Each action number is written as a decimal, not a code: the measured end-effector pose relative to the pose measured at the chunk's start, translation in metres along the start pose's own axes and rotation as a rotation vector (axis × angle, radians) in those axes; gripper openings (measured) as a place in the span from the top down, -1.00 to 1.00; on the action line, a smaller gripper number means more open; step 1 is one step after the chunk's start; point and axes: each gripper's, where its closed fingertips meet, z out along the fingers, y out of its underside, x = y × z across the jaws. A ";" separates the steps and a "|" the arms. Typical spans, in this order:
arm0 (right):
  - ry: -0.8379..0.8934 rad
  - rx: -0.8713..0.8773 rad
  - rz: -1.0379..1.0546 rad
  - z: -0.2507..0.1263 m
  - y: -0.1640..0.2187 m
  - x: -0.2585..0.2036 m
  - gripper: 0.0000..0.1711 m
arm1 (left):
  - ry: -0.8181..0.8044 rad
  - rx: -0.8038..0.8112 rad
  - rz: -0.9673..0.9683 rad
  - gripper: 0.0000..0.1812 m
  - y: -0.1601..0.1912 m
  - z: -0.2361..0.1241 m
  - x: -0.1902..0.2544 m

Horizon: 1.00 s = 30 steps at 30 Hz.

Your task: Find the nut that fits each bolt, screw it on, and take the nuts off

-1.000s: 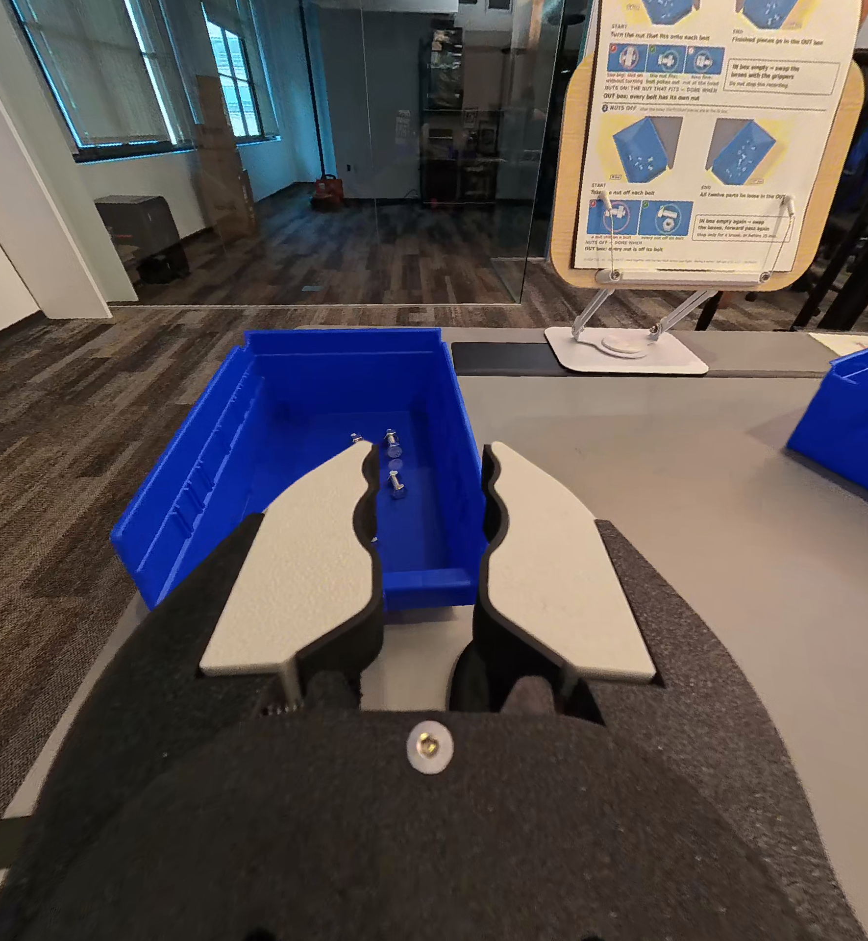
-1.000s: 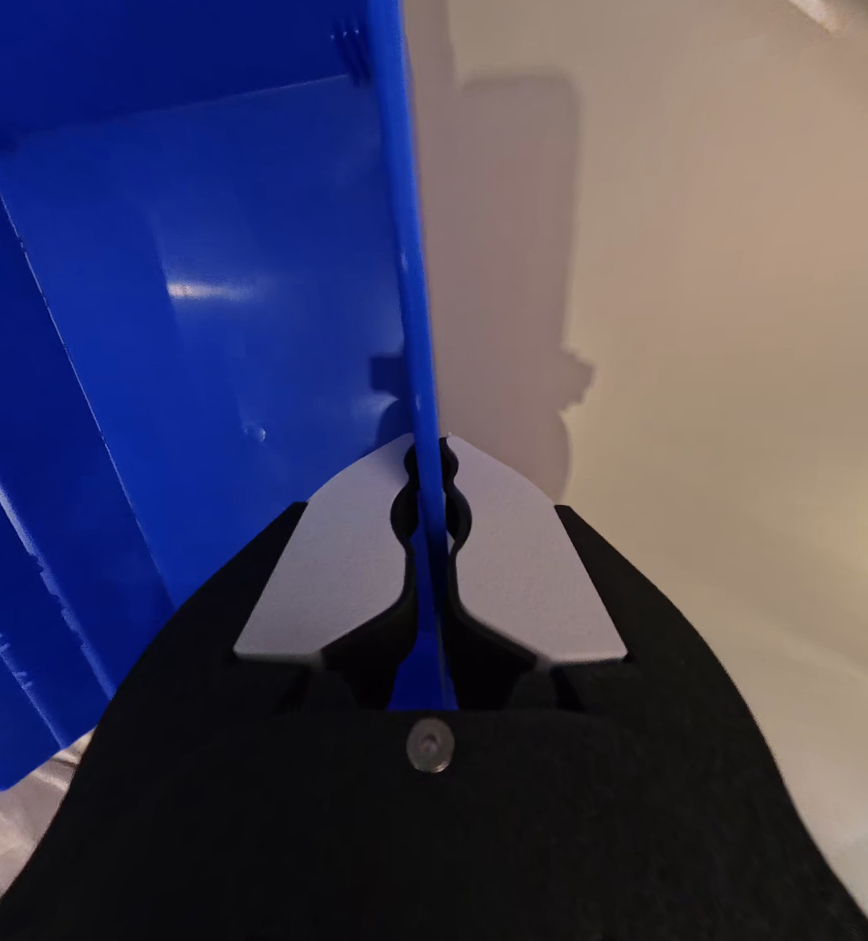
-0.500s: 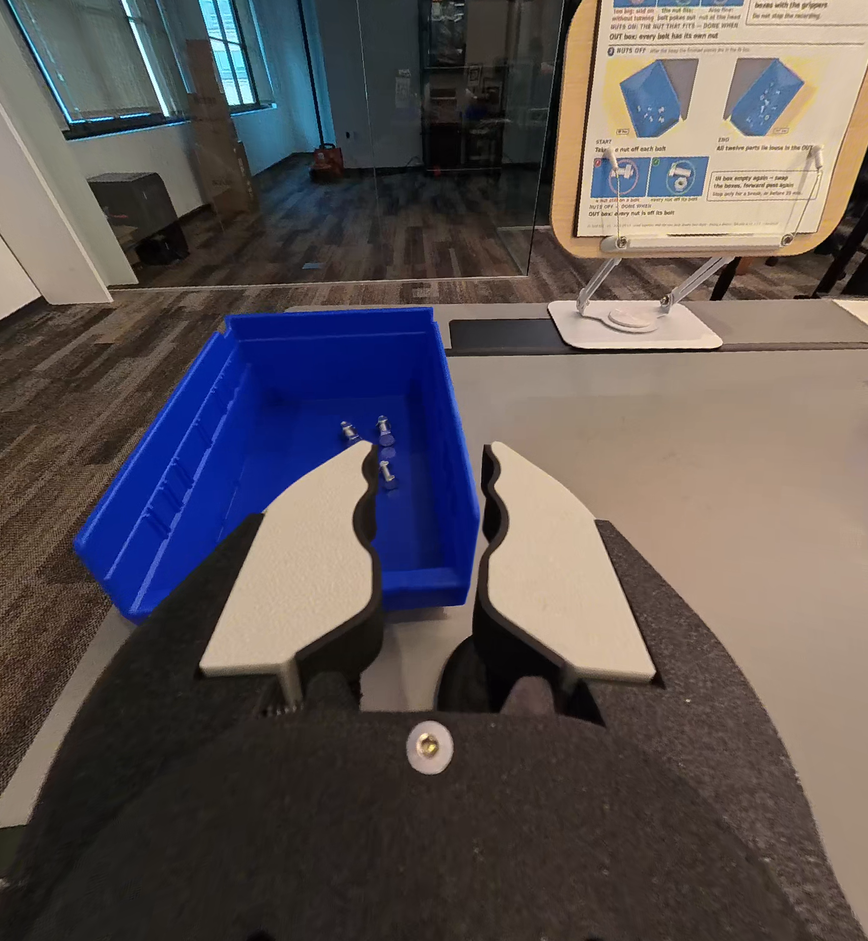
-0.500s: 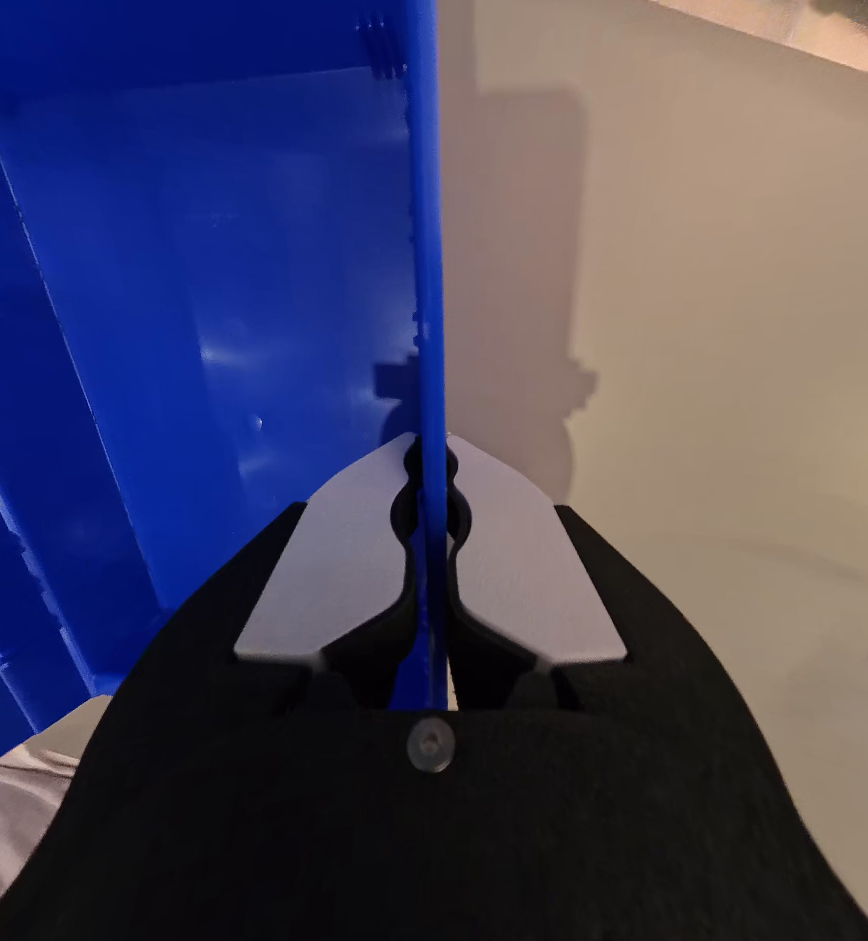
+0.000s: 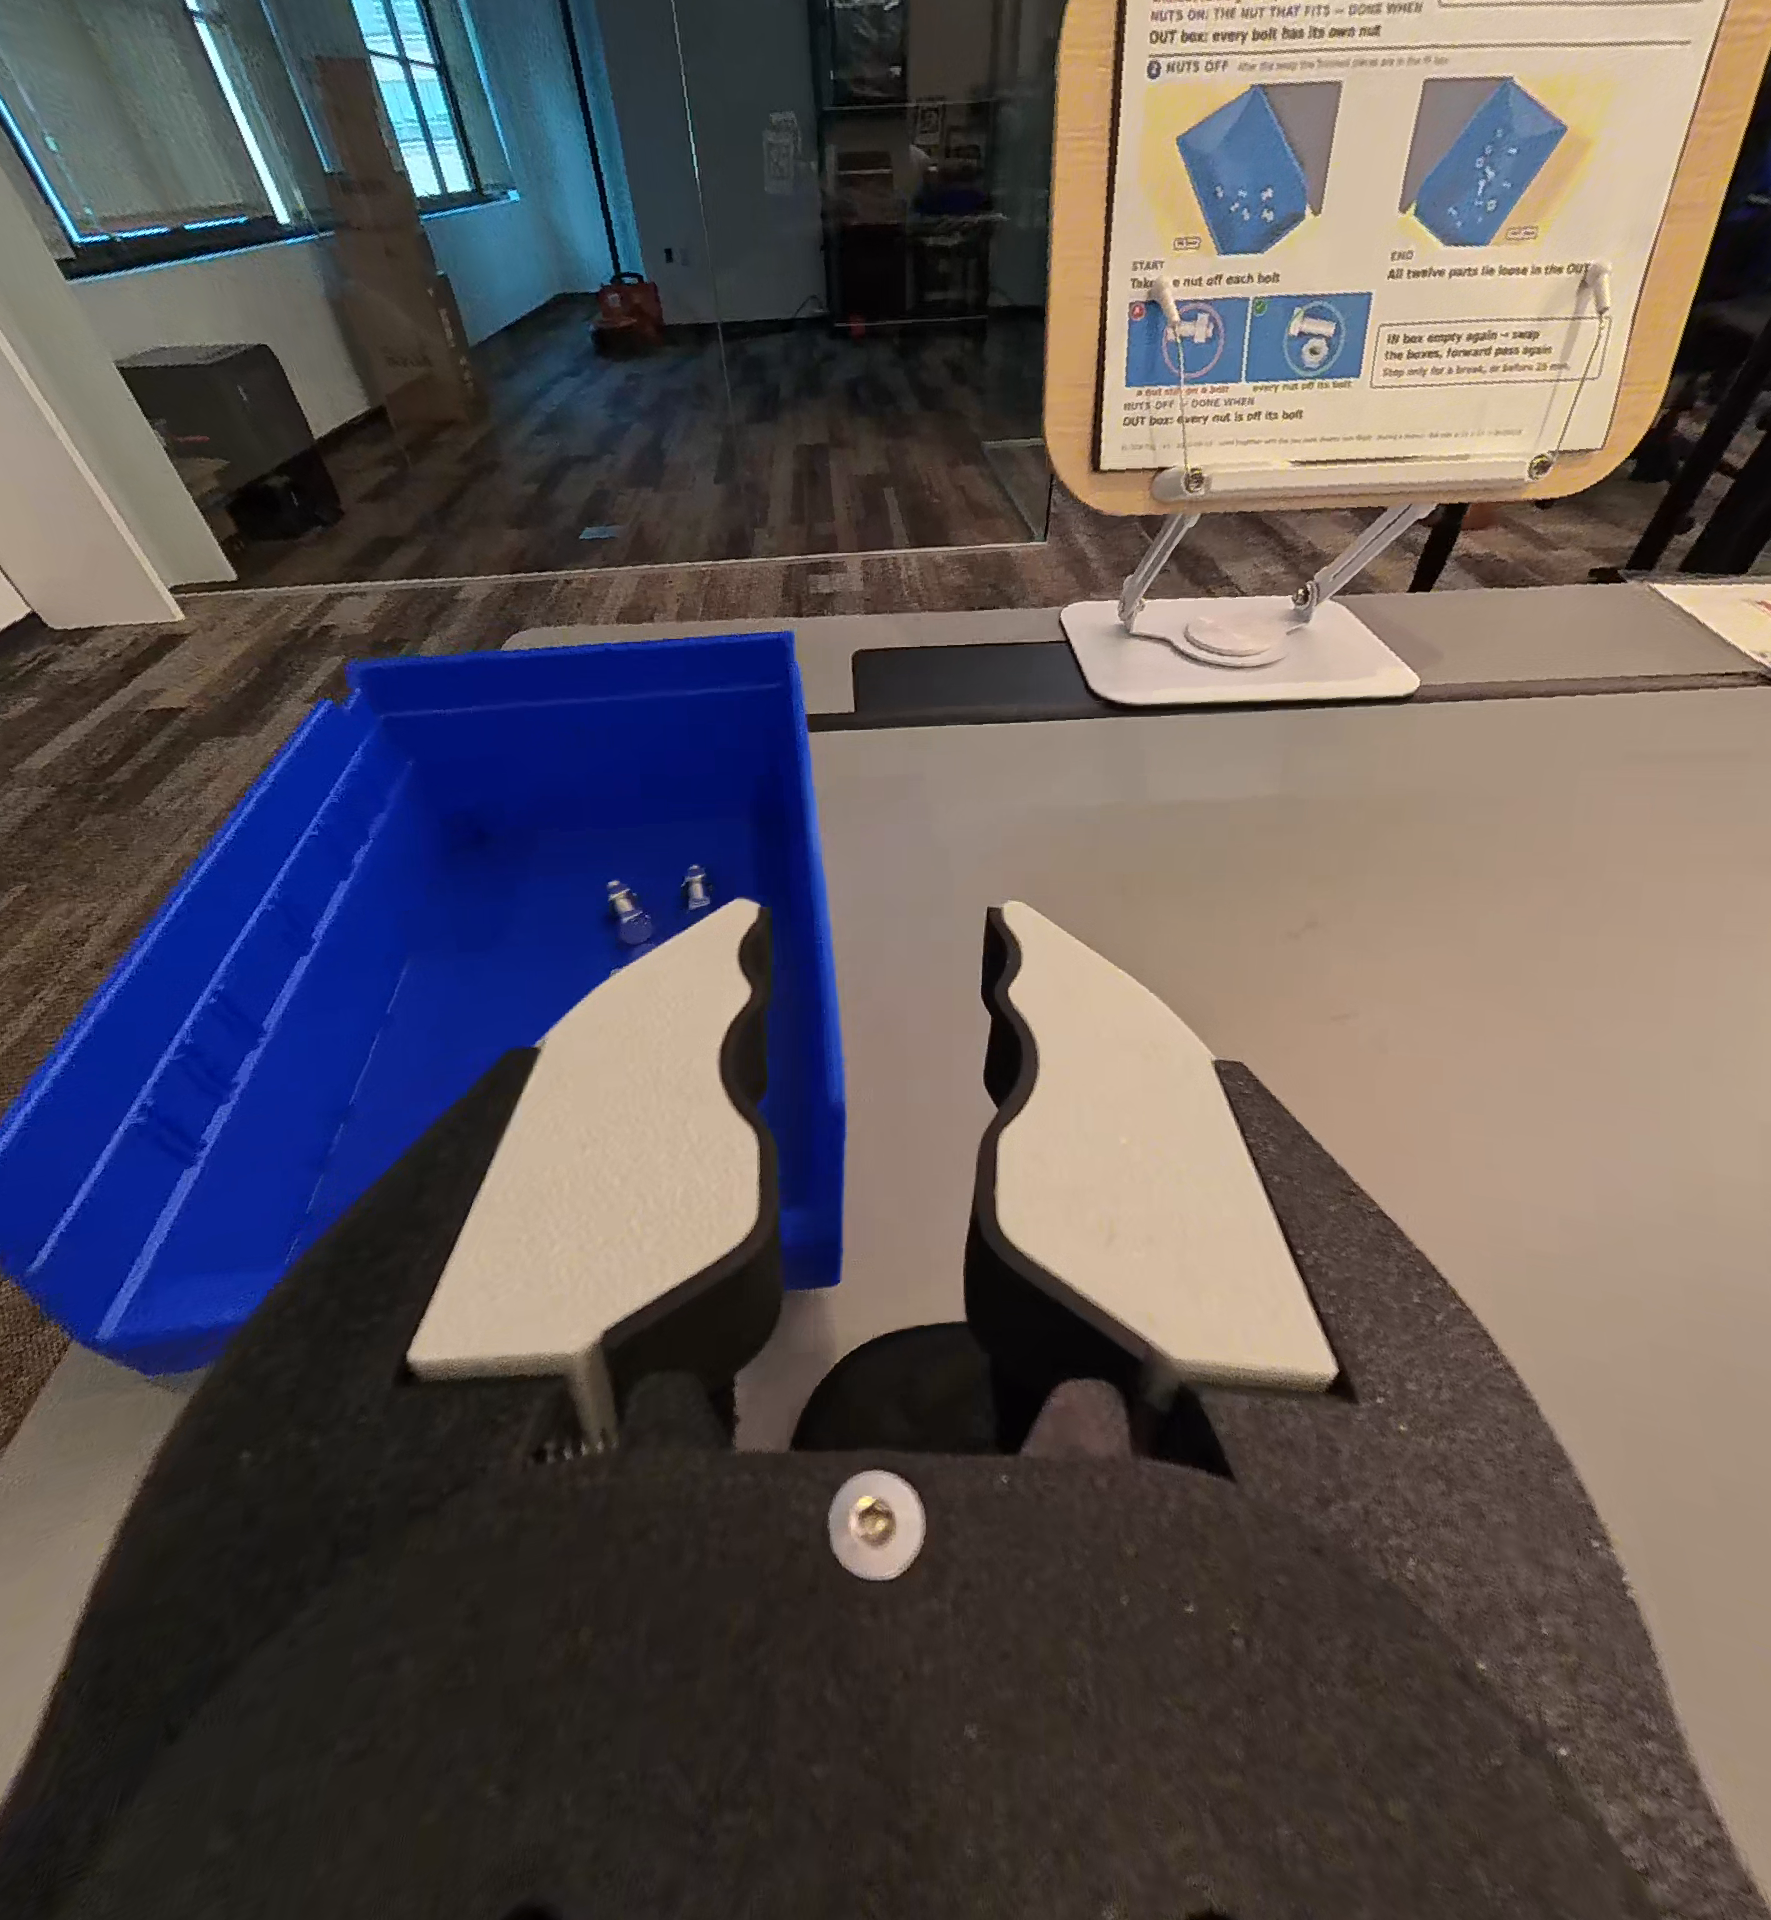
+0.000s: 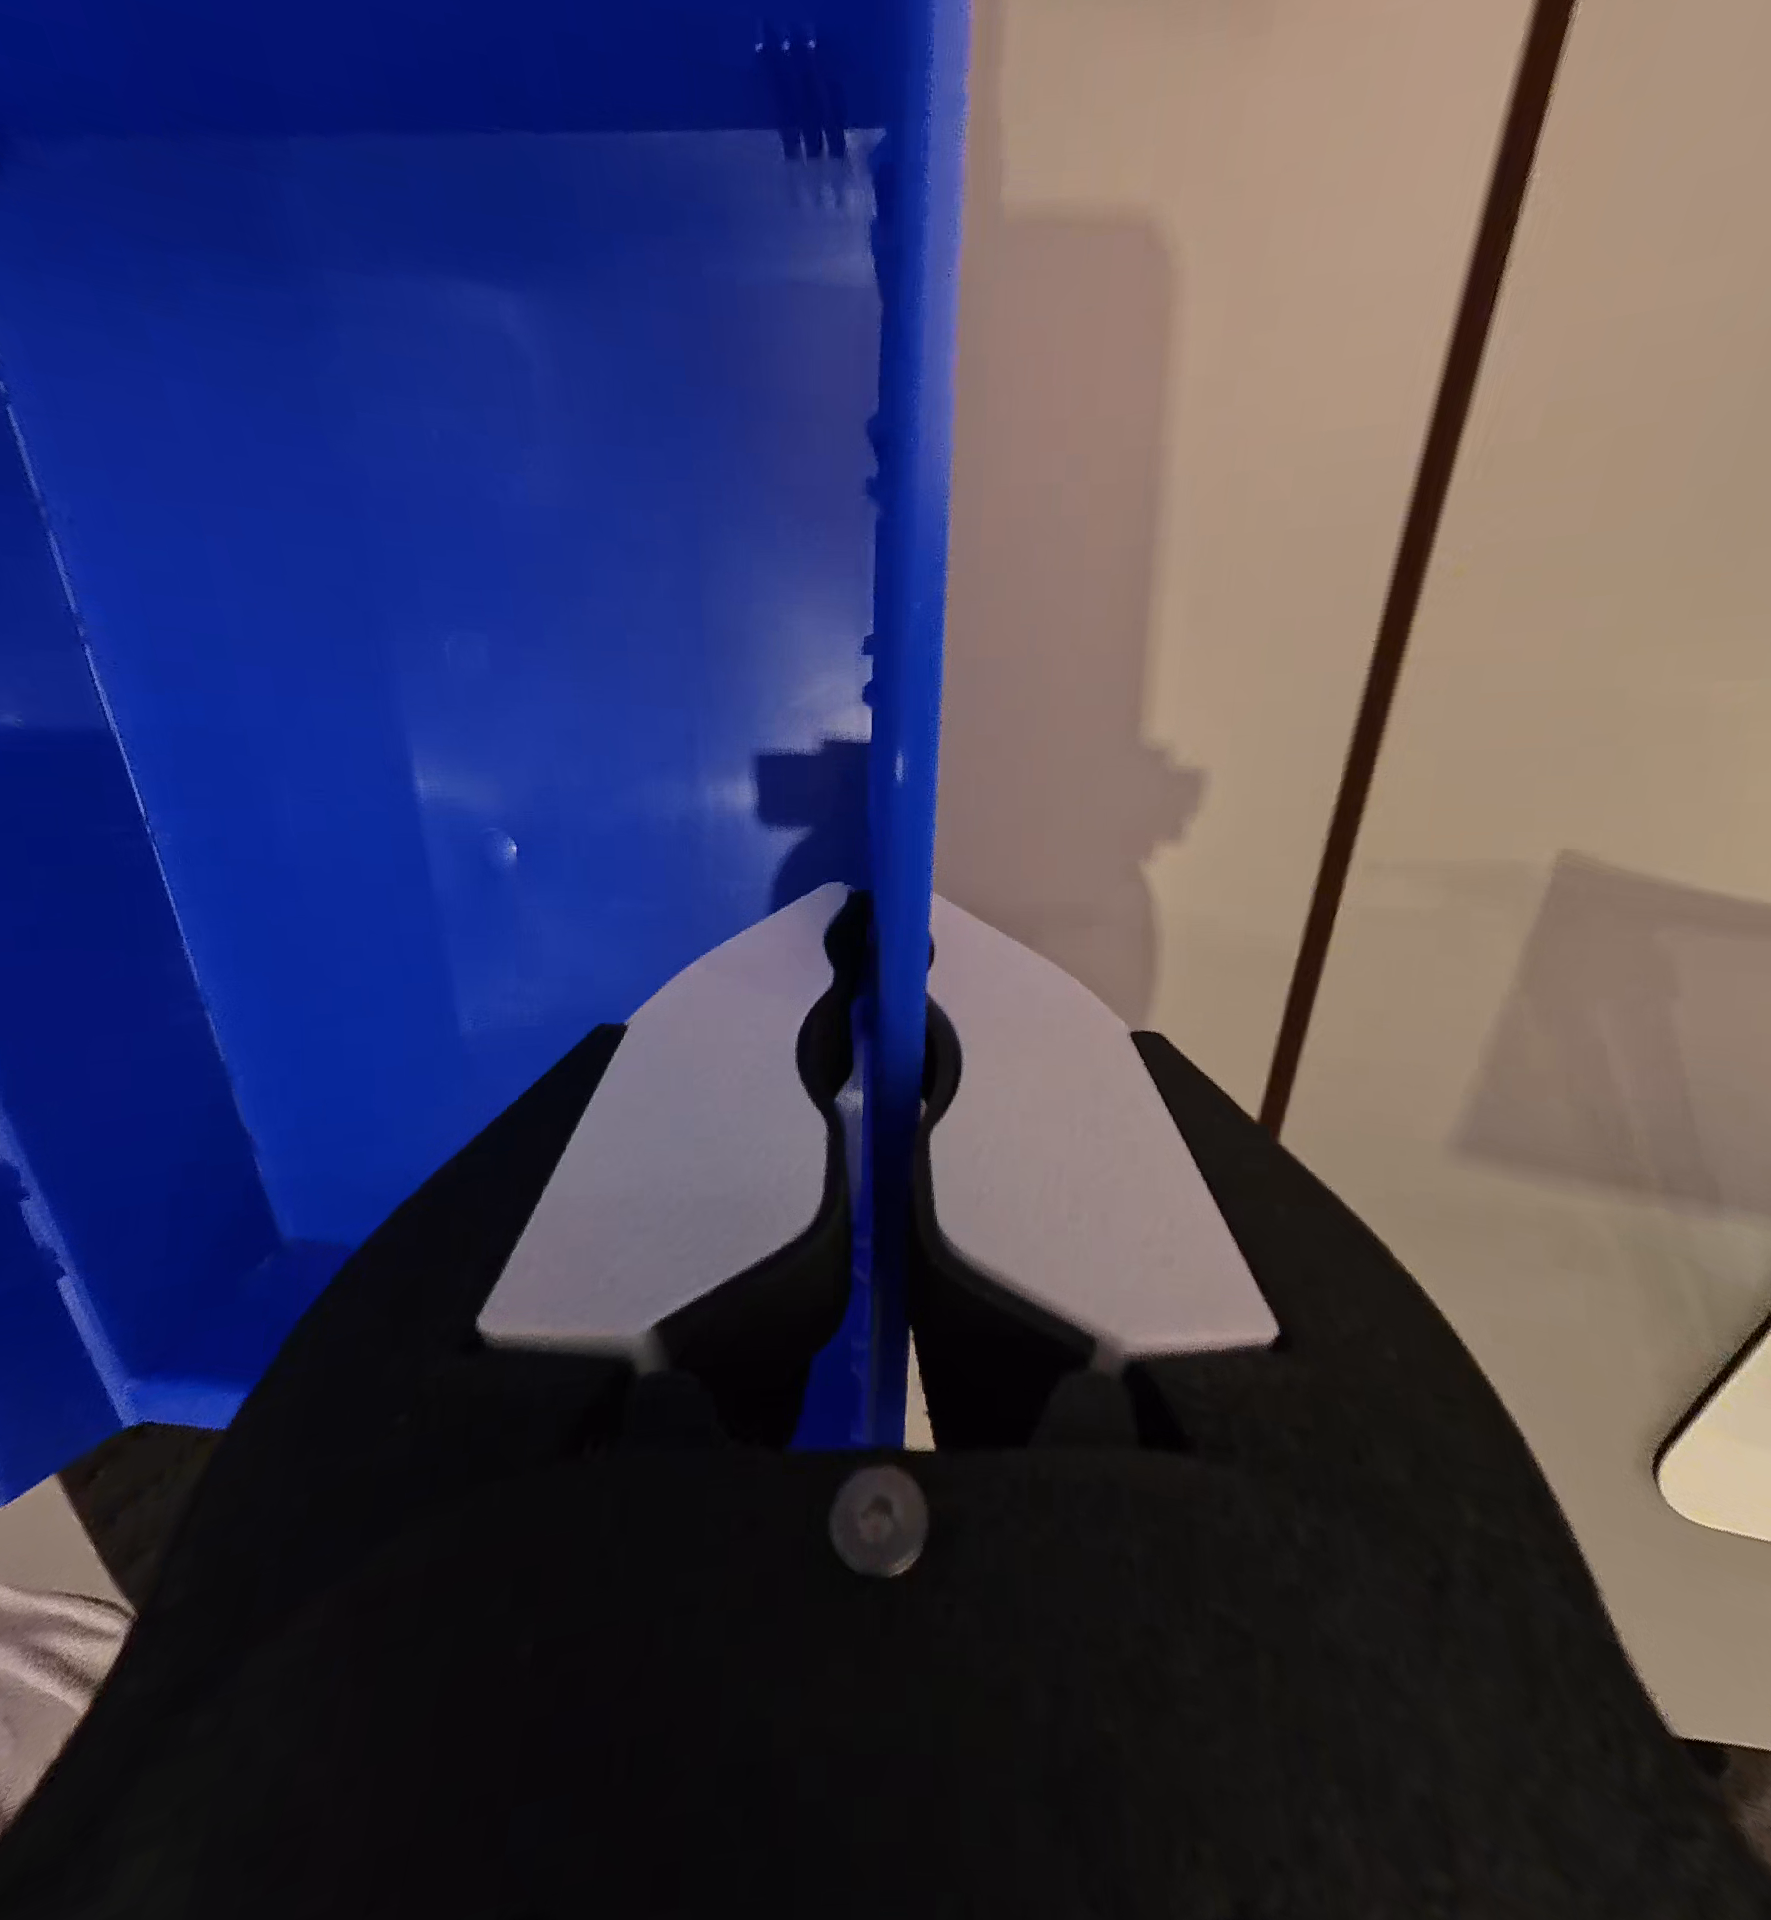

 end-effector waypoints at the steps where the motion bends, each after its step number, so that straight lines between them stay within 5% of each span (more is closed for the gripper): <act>1: -0.002 0.005 0.011 0.000 0.000 0.003 0.94 | 0.006 0.000 0.002 0.58 -0.001 0.002 0.003; 8: 0.026 0.019 -0.039 -0.003 0.005 0.019 0.93 | 0.021 -0.003 0.016 0.57 -0.004 0.008 0.020; 14: 0.235 0.201 -0.156 -0.049 -0.019 0.012 0.33 | 0.033 0.029 0.004 0.56 -0.017 0.006 0.026; 16: 0.394 0.226 -0.204 -0.084 -0.026 -0.003 0.29 | 0.039 0.033 0.007 0.56 -0.020 0.006 0.029; 20: 0.539 0.260 -0.327 -0.146 -0.033 -0.110 0.33 | 0.050 0.030 0.017 0.54 -0.020 0.010 0.035; 30: 0.651 -0.059 -0.917 -0.149 0.054 -0.416 0.71 | 0.080 0.003 0.011 0.53 -0.012 0.018 0.038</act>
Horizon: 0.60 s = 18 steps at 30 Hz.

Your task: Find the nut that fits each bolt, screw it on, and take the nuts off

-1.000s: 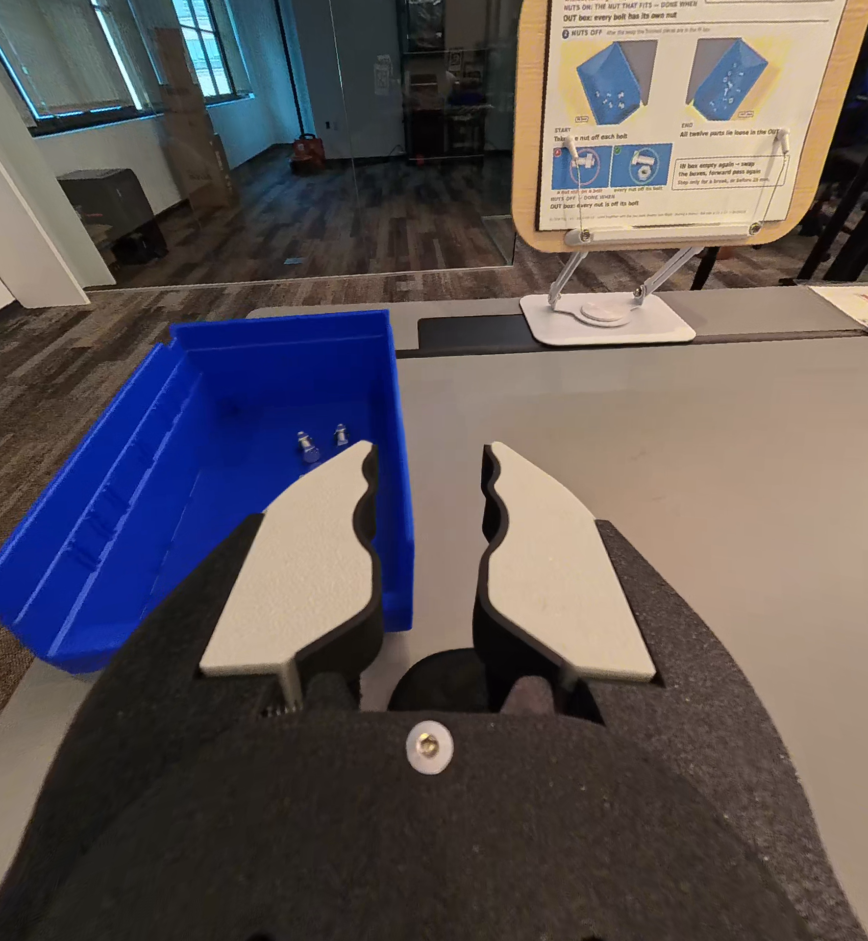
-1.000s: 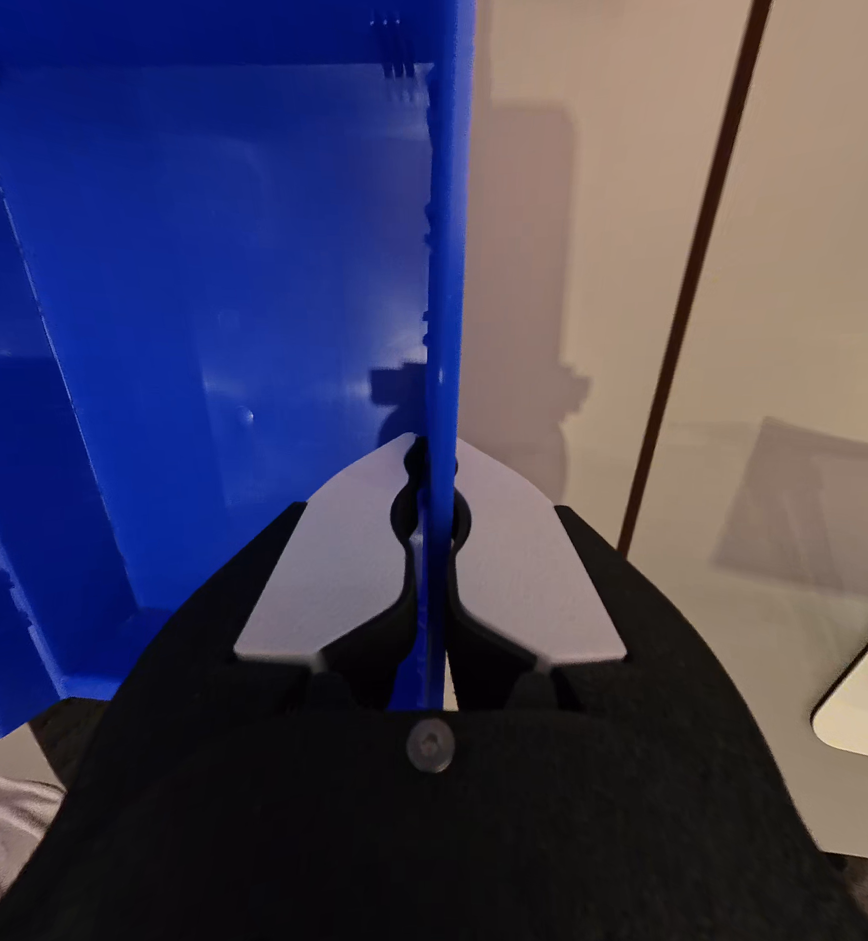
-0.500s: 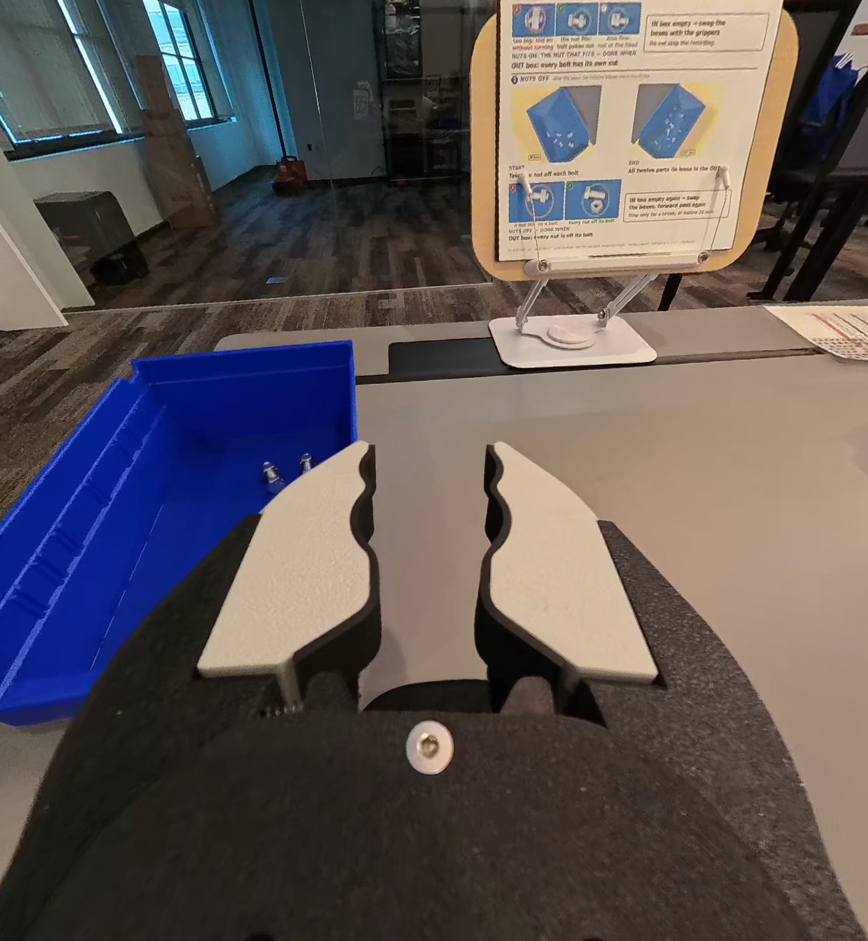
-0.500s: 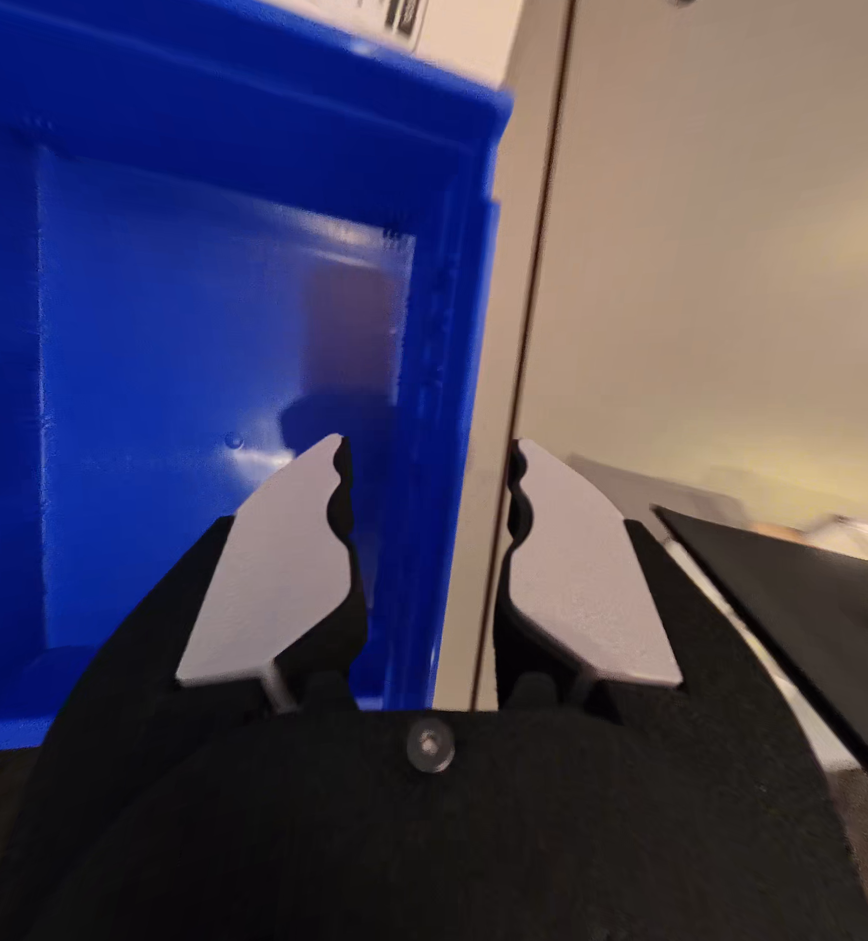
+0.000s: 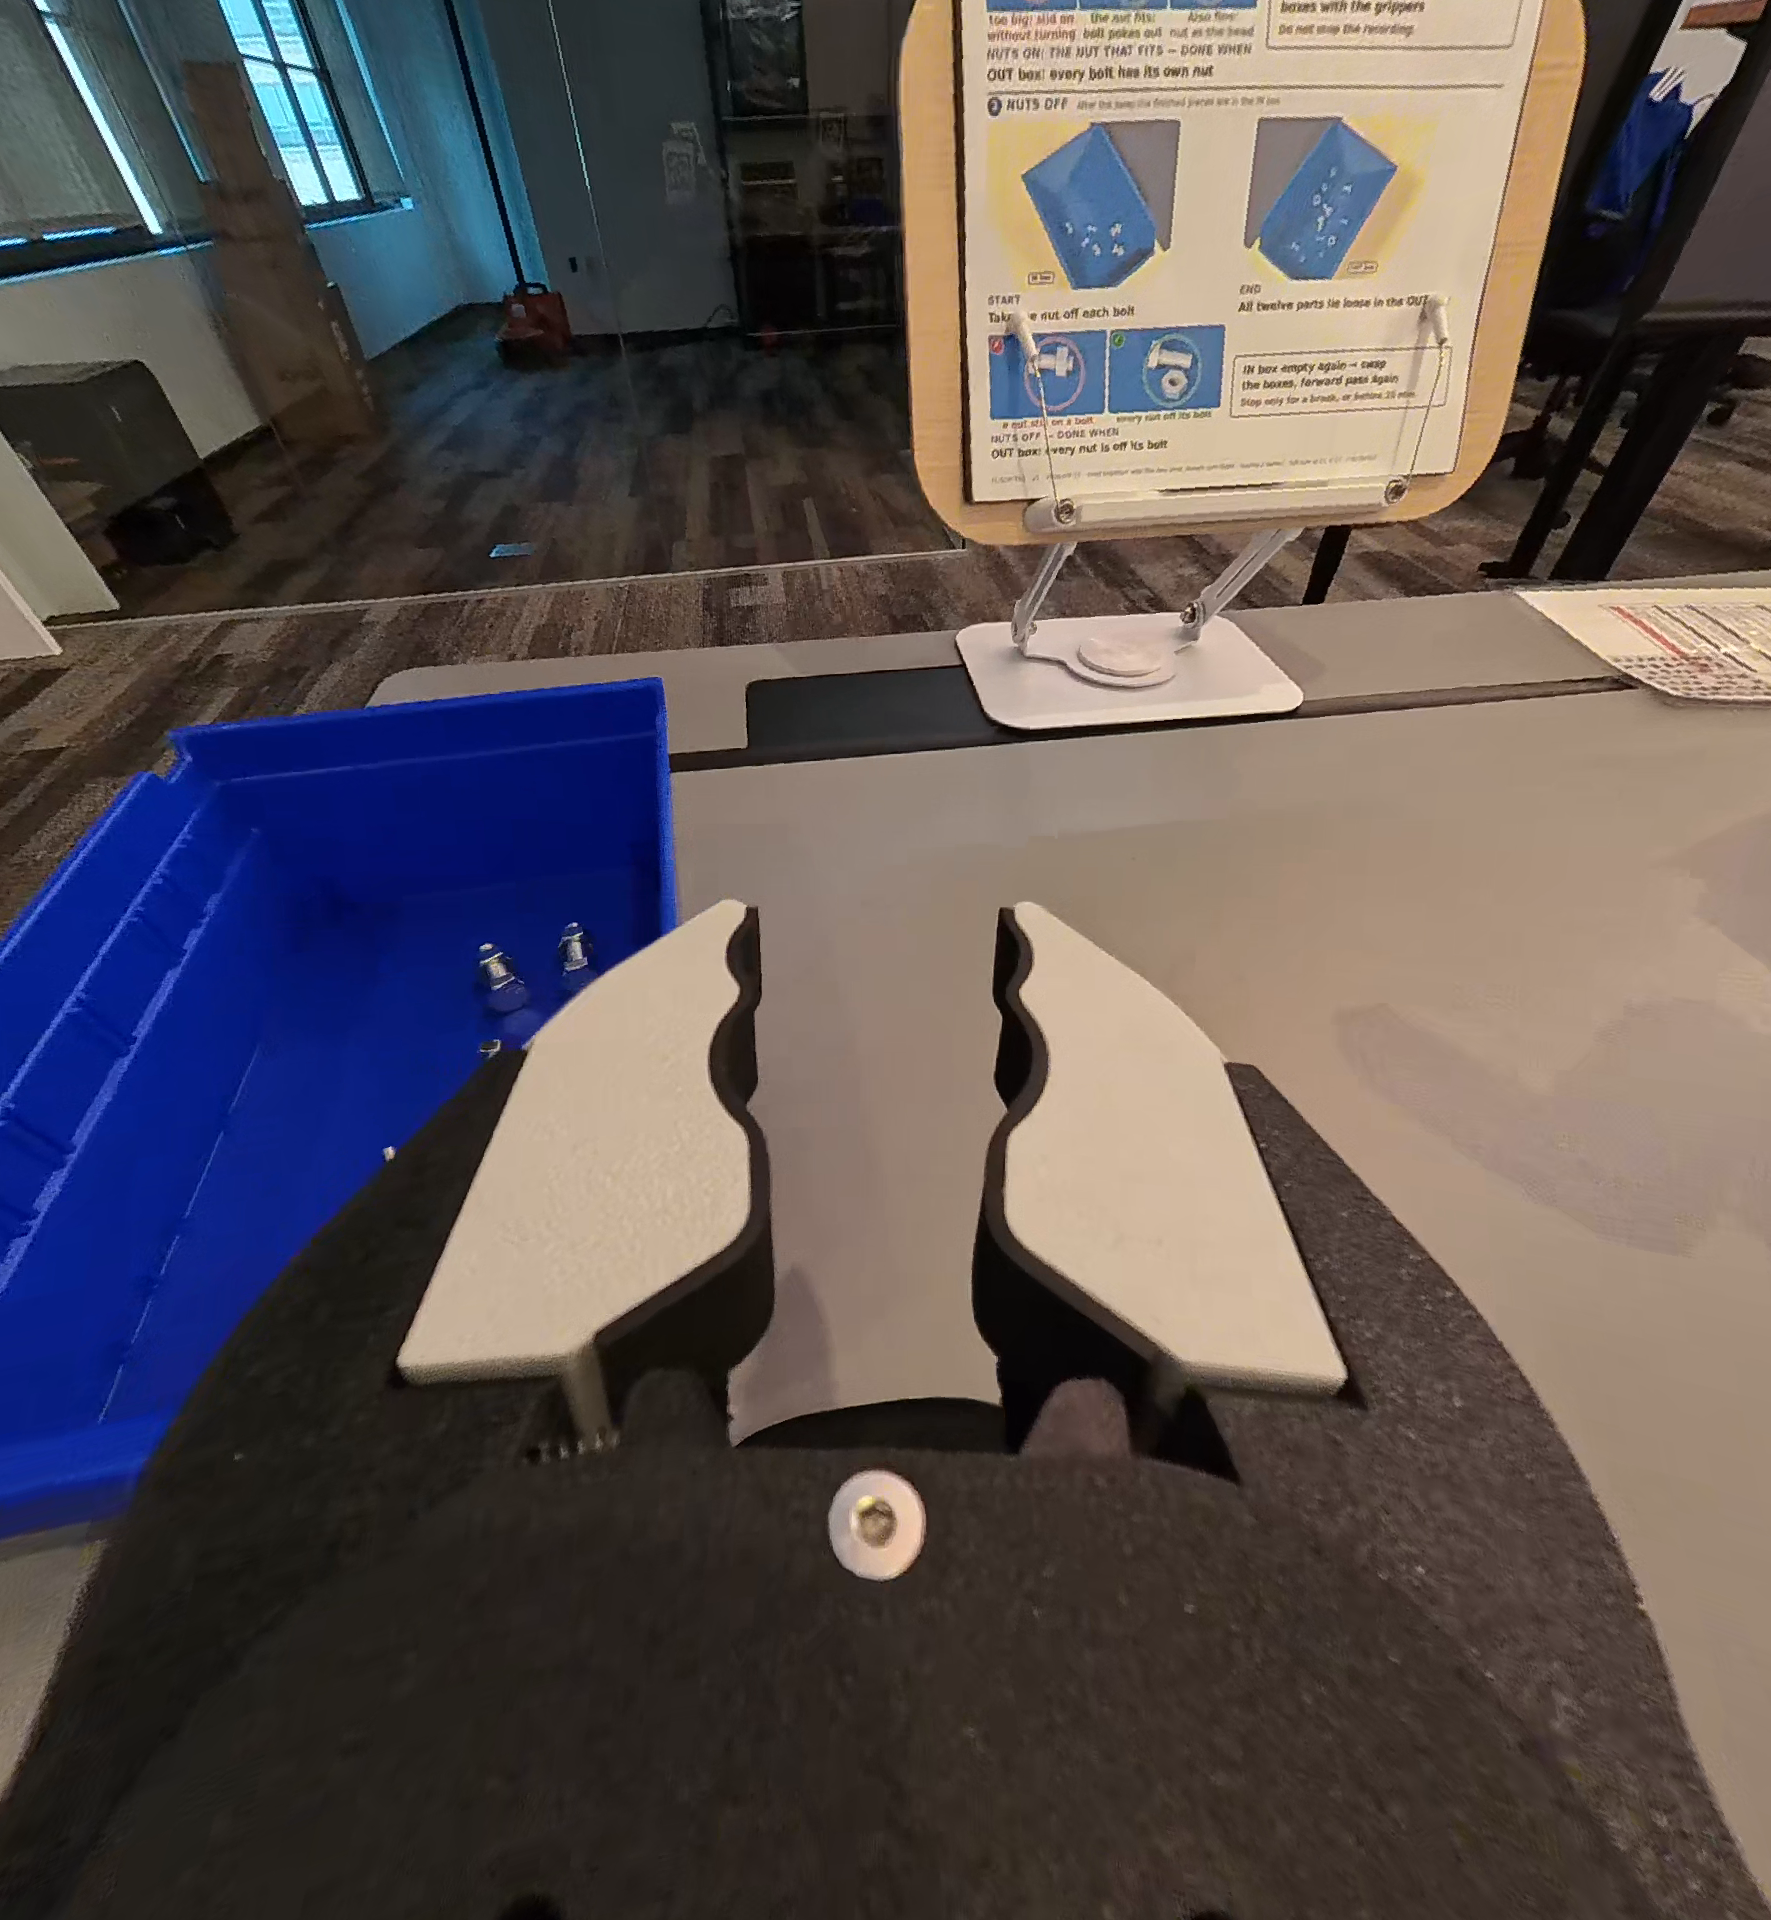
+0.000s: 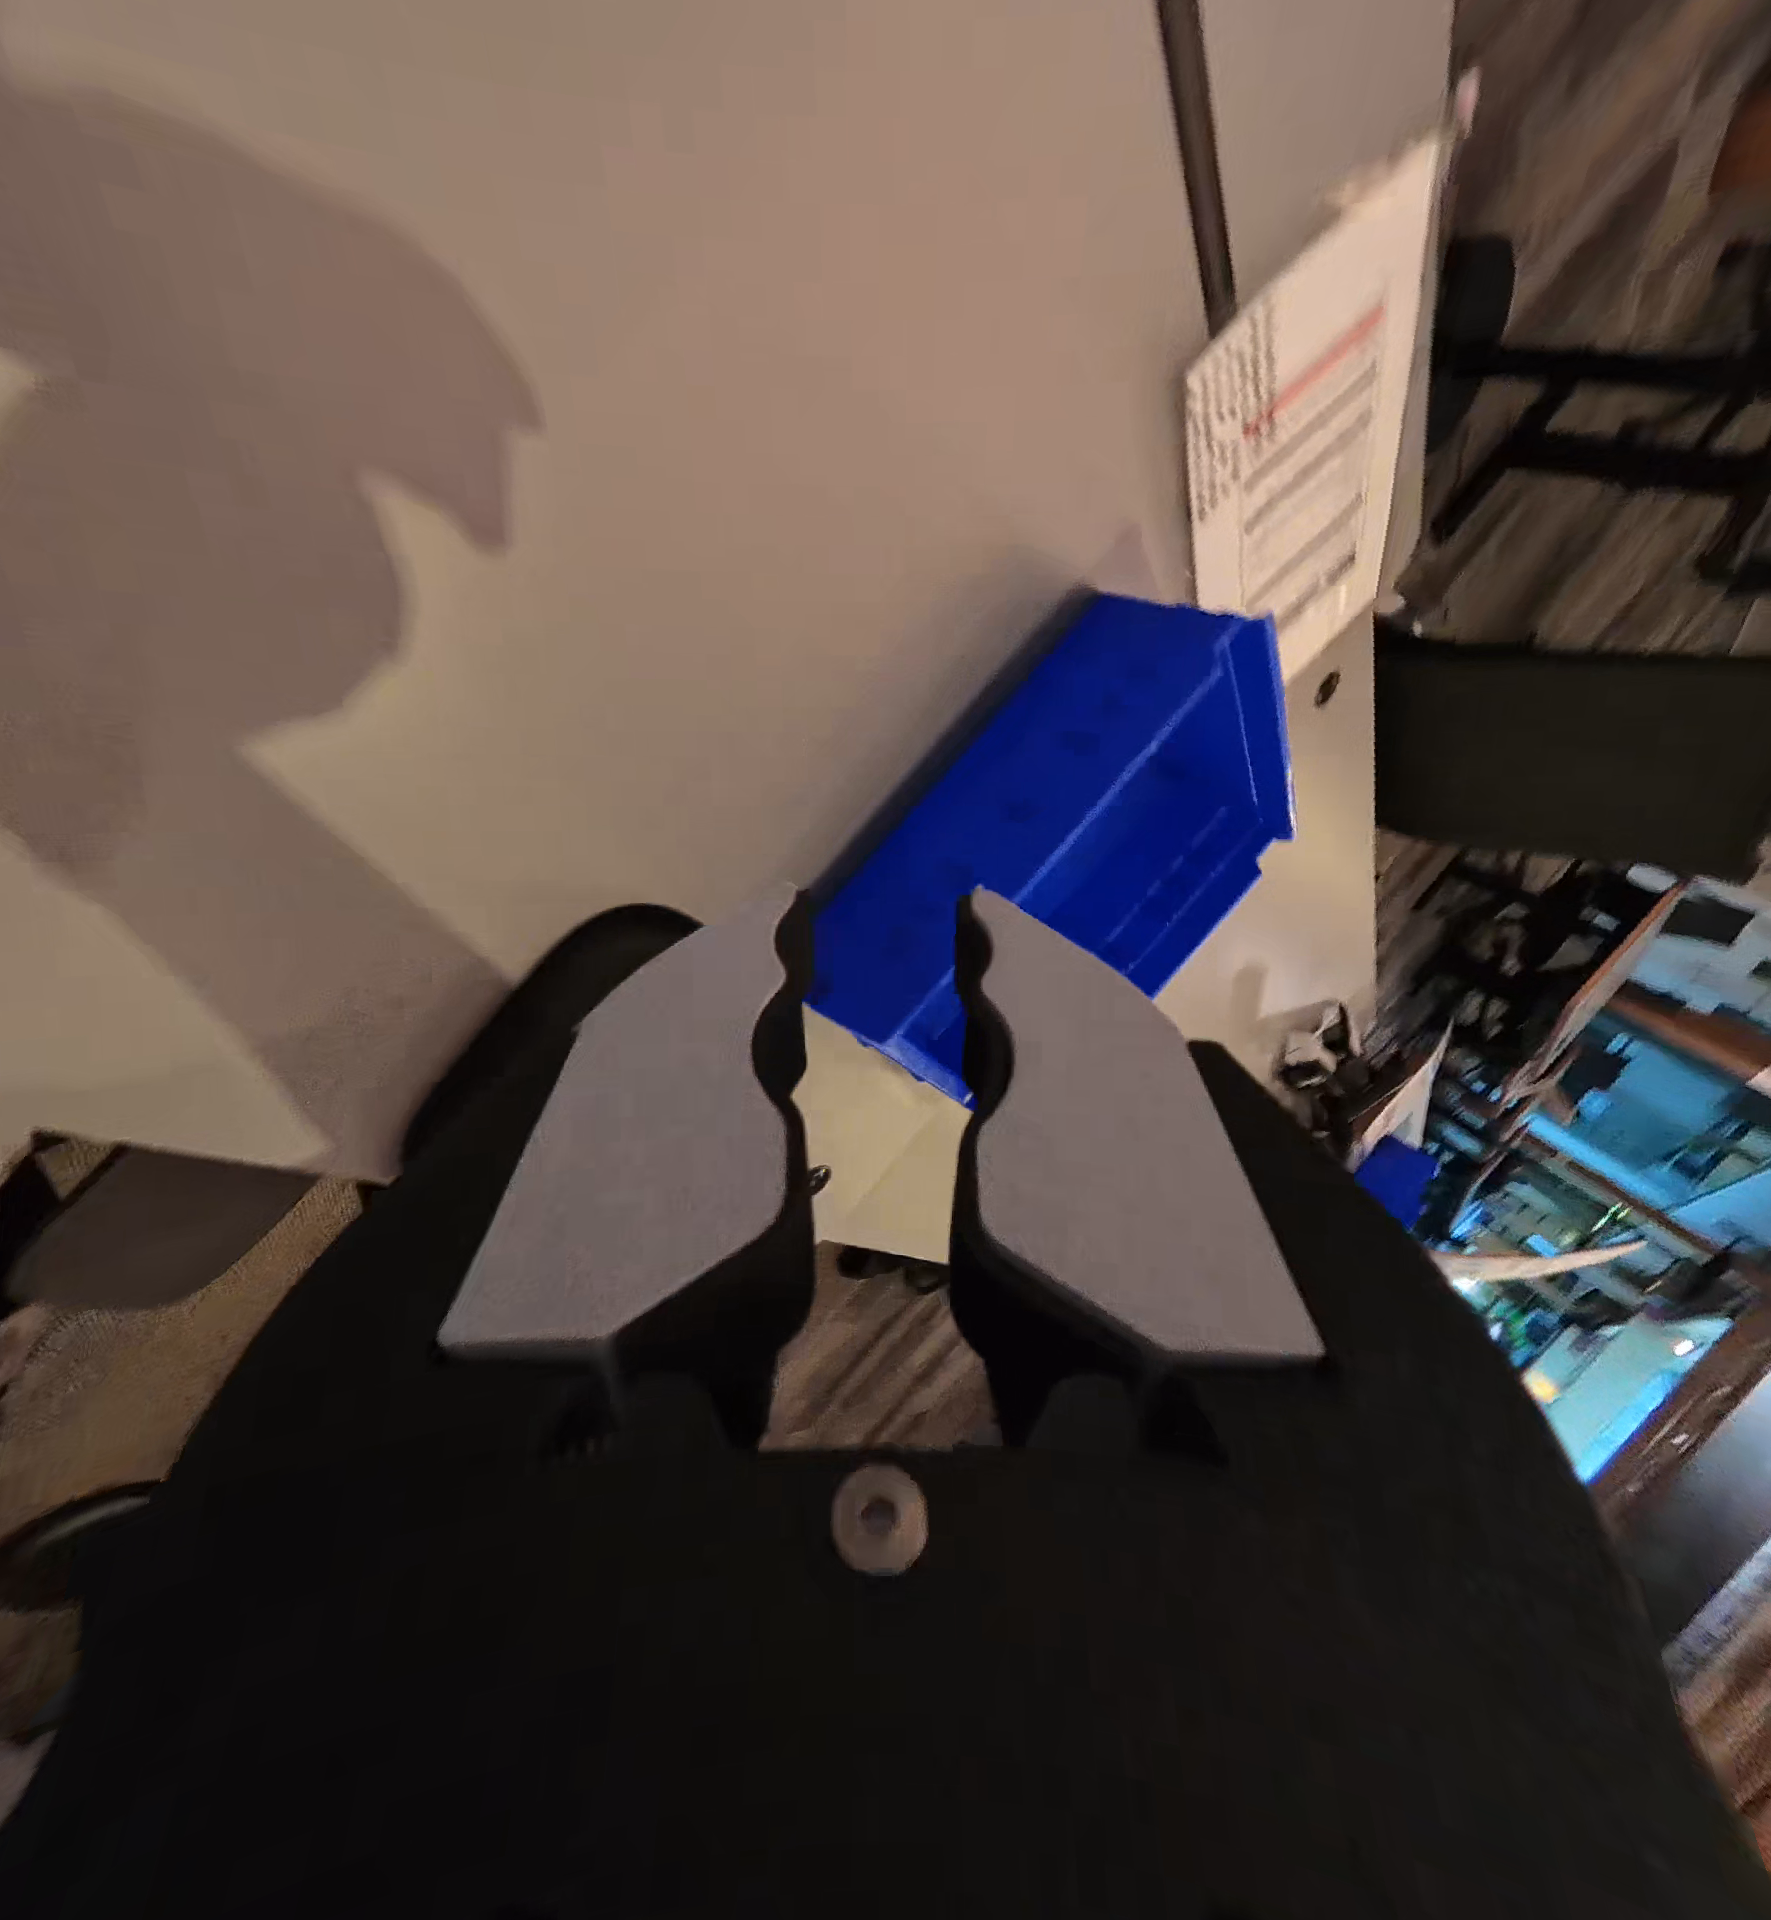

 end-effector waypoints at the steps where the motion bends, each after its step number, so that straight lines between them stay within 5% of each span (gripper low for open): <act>1: 0.000 0.010 -0.035 -0.013 -0.009 -0.015 0.74 | -0.001 -0.009 0.003 0.53 0.002 0.001 -0.003; 8: 0.082 0.122 -0.036 -0.073 -0.038 -0.048 0.75 | -0.016 -0.034 -0.007 0.53 0.006 0.004 -0.026; 18: 0.121 0.030 0.060 -0.055 -0.033 -0.028 0.67 | -0.045 -0.039 -0.035 0.52 0.015 0.011 -0.046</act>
